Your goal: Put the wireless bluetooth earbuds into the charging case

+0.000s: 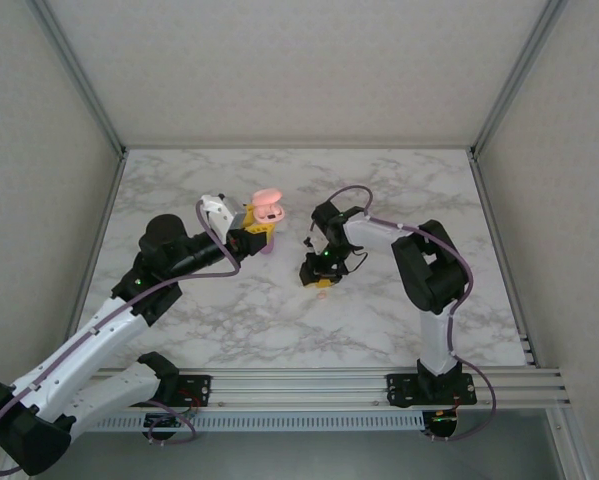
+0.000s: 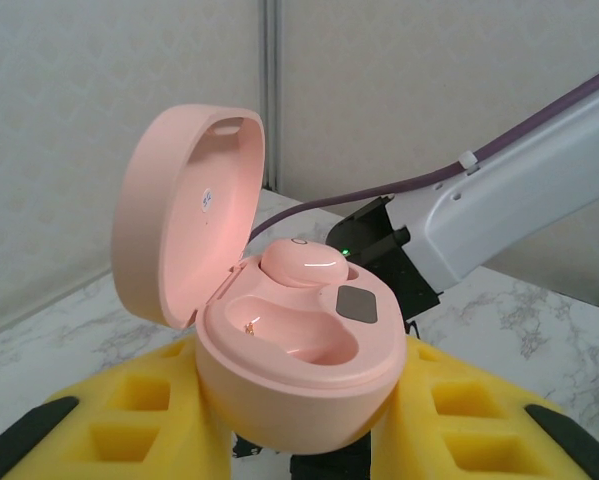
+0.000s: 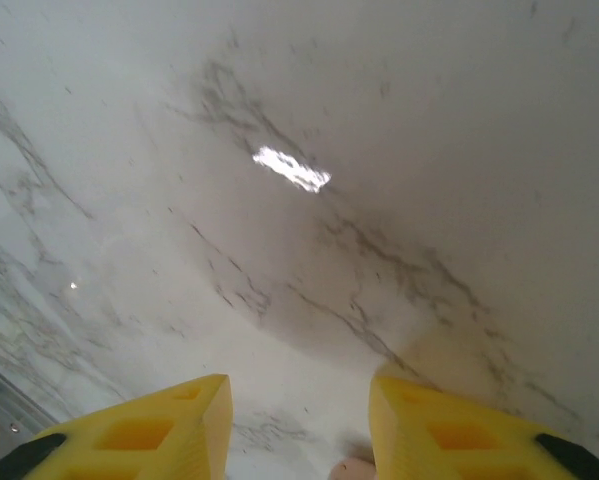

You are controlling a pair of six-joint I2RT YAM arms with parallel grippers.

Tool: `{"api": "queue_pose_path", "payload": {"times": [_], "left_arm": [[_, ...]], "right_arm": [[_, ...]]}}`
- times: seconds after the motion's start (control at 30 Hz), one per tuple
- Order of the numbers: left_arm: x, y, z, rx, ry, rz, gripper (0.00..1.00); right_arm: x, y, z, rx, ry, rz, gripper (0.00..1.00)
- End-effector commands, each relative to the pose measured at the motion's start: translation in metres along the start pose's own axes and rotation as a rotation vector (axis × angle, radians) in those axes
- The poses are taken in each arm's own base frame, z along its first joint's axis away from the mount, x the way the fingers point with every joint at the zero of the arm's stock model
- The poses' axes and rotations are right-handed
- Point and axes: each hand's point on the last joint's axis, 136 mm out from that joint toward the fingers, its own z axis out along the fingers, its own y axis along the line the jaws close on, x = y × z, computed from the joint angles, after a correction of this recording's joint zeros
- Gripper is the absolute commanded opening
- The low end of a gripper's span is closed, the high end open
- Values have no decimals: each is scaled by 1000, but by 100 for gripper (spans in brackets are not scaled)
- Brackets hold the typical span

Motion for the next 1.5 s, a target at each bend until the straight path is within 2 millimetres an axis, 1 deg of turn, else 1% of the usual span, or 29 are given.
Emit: {"api": "queue_pose_path", "payload": {"times": [0.0, 0.37, 0.63, 0.87, 1.2, 1.47], "left_arm": [[-22, -1, -2, 1, -51, 23, 17], [-20, -2, -2, 1, -42, 21, 18], [-19, -1, -2, 0, -41, 24, 18], [-18, -2, -1, 5, -38, 21, 17], [-18, -1, -1, 3, -38, 21, 18], [-19, -2, 1, 7, -38, 18, 18]], "right_arm": [[15, 1, -5, 13, 23, 12, 42], [19, 2, -10, 15, 25, 27, 43], [26, -4, -15, 56, 34, 52, 43], [33, -7, -13, 62, 48, 67, 43], [31, -5, -18, 68, 34, 76, 43], [21, -2, -21, 65, 5, 60, 43]]}}
